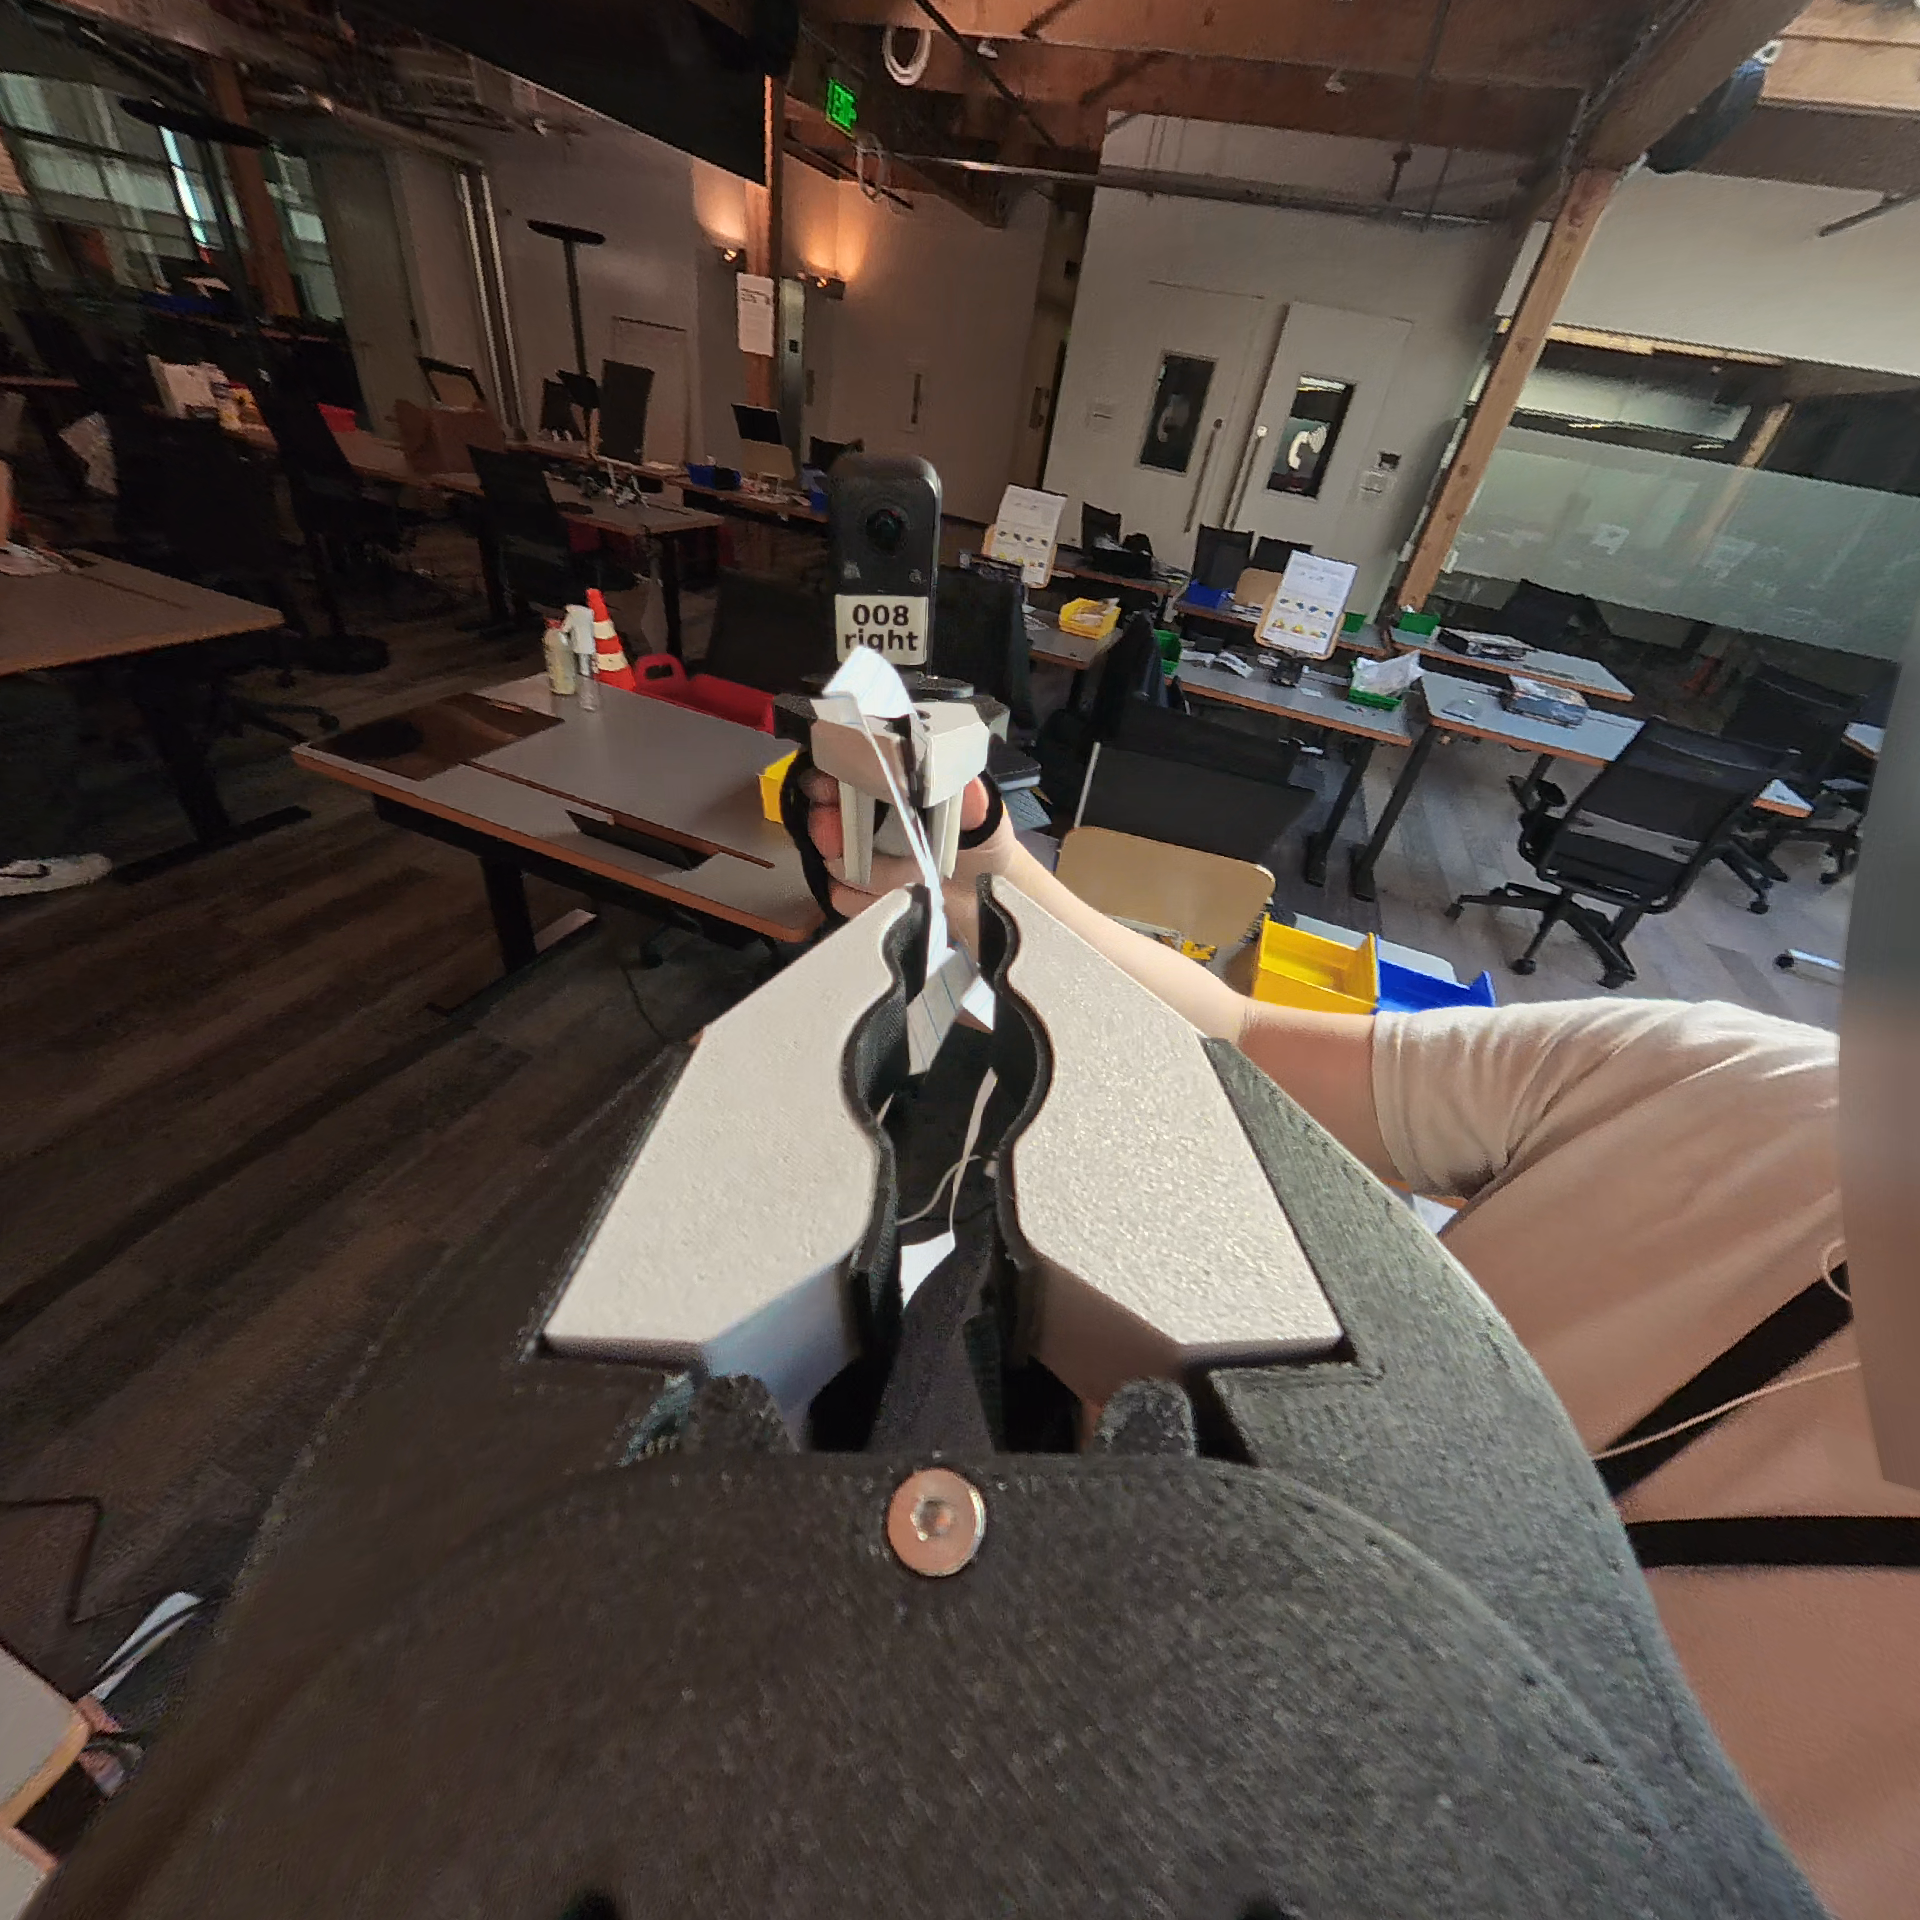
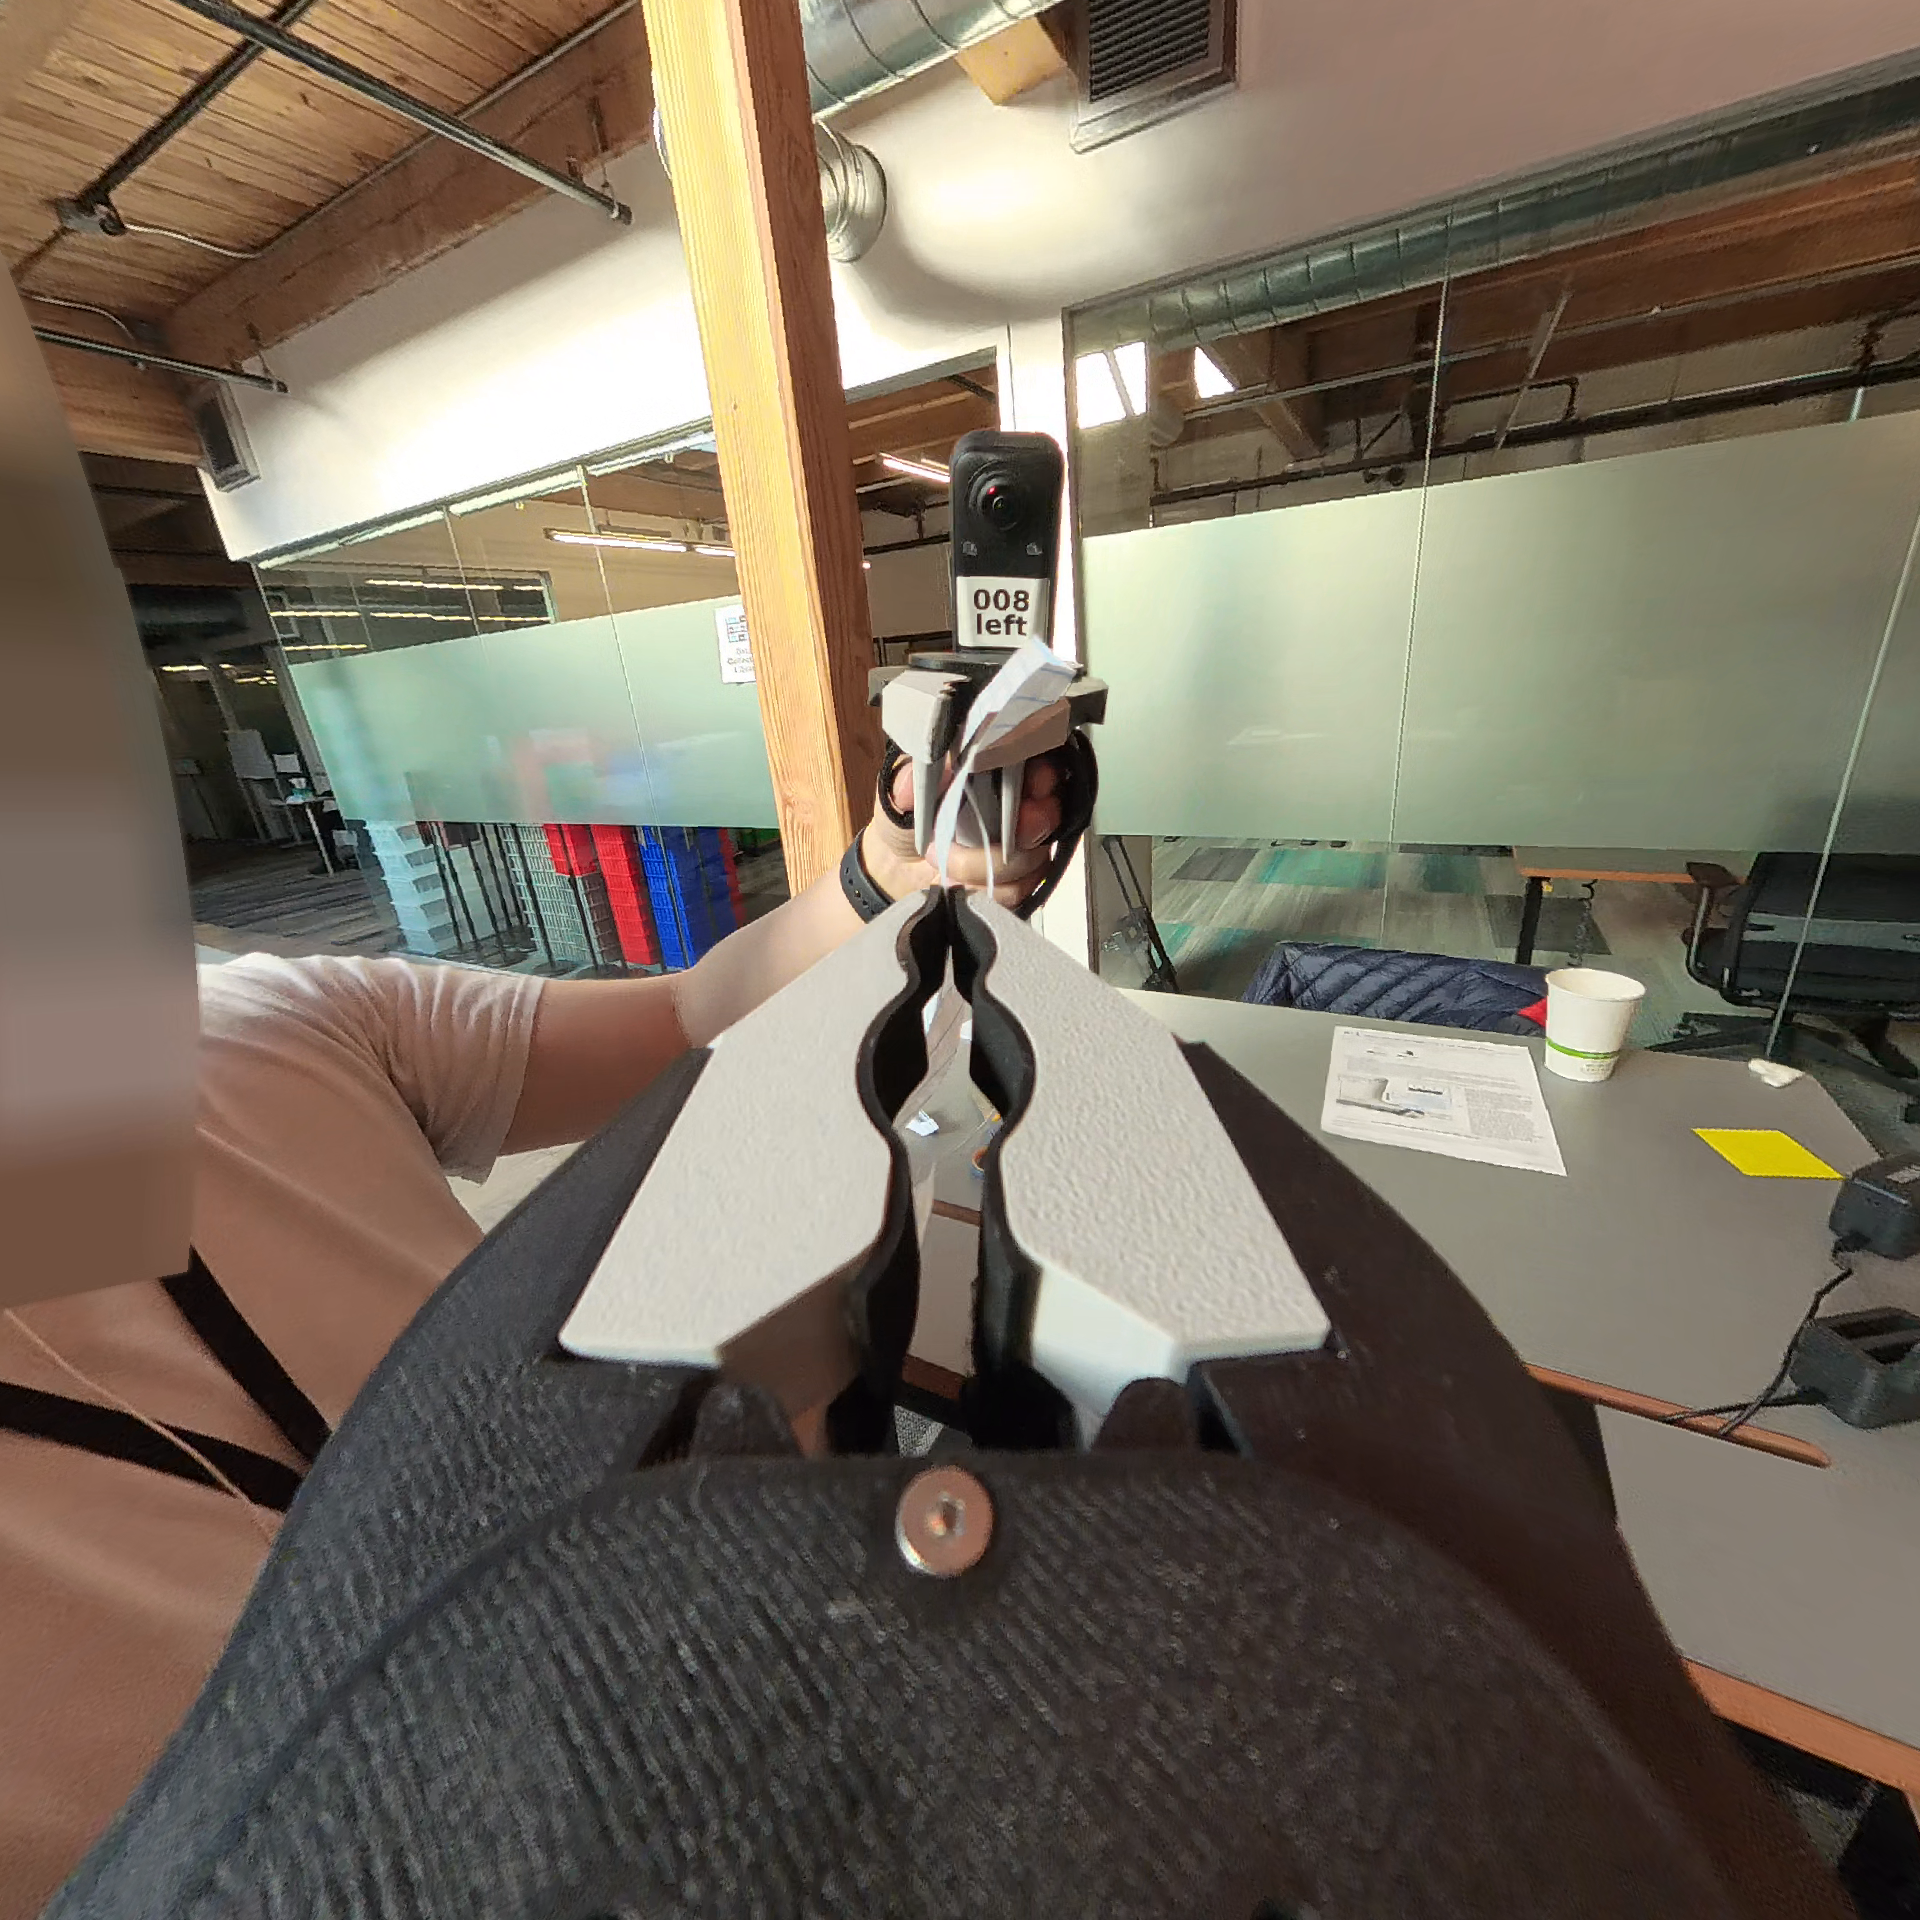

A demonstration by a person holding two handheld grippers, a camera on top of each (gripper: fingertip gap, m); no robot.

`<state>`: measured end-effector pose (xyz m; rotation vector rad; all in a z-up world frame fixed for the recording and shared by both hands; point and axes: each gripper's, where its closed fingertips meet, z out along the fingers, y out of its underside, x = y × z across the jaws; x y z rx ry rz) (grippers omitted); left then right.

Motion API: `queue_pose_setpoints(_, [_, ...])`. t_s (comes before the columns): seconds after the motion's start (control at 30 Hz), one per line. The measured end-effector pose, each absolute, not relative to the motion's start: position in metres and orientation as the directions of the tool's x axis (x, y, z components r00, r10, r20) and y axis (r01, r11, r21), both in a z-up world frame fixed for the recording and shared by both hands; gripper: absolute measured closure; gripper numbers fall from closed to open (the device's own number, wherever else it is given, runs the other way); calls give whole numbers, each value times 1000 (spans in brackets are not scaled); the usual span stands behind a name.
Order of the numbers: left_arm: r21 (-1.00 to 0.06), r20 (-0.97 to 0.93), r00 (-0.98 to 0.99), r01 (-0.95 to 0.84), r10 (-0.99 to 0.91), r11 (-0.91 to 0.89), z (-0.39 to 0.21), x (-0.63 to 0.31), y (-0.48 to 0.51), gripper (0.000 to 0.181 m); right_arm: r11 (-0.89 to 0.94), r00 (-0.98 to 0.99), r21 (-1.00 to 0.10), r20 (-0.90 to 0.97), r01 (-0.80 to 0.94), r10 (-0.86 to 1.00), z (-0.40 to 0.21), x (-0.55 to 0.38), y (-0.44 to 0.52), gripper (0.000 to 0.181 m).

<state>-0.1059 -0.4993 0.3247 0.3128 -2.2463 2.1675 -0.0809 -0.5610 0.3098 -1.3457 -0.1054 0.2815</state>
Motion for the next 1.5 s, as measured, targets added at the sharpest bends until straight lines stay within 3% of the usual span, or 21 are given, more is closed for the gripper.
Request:
queue_pose_setpoints(0.1, [-989,96,-978,-115,-186,92,340,-87,-515,181,179,949,-972,-96,-155,301,318,-65,-577,181])
queue_pose_setpoints(0.17, [-979,39,-982,-75,-187,189,352,-77,-536,181,182,967,-977,-62,-110,246,311,-56,-593,161])
queue_pose_setpoints(0.27, [-914,-56,-987,-9,-148,407,367,-62,-582,181,213,996,-977,10,-8,83,293,-38,-625,144])
queue_pose_setpoints(0.43, [-653,-232,-972,127,-38,746,379,-36,-675,181,316,996,-946,46,68,-77,284,-32,-666,140])
queue_pose_setpoints(0.5, [-557,-262,-963,204,62,805,381,-39,-717,181,376,977,-915,72,145,-201,287,-27,-686,142])
queue_pose_setpoints(0.67, [-333,-337,-893,410,299,849,378,-48,-810,181,562,957,-807,12,181,-291,282,-46,-759,141])
queue_pose_setpoints(0.83, [-350,-348,-813,575,467,740,372,-83,-883,181,523,923,-825,-5,214,-385,261,-61,-807,141])
queue_pose_setpoints(1.03, [-349,-344,-796,601,498,719,367,-87,-891,181,506,853,-823,-52,258,-520,244,-61,-859,144])
queue_pose_setpoints(1.33, [-324,-401,-840,504,366,801,375,-60,-832,181,509,928,-849,-67,140,-367,212,-51,-819,143])
queue_pose_setpoints(1.43, [-375,-430,-865,433,260,820,375,-44,-799,181,525,941,-845,-85,106,-327,222,-46,-809,143])
queue_pose_setpoints(1.5, [-469,-444,-885,365,143,804,379,-31,-776,181,523,943,-845,-79,109,-323,236,-39,-798,143])
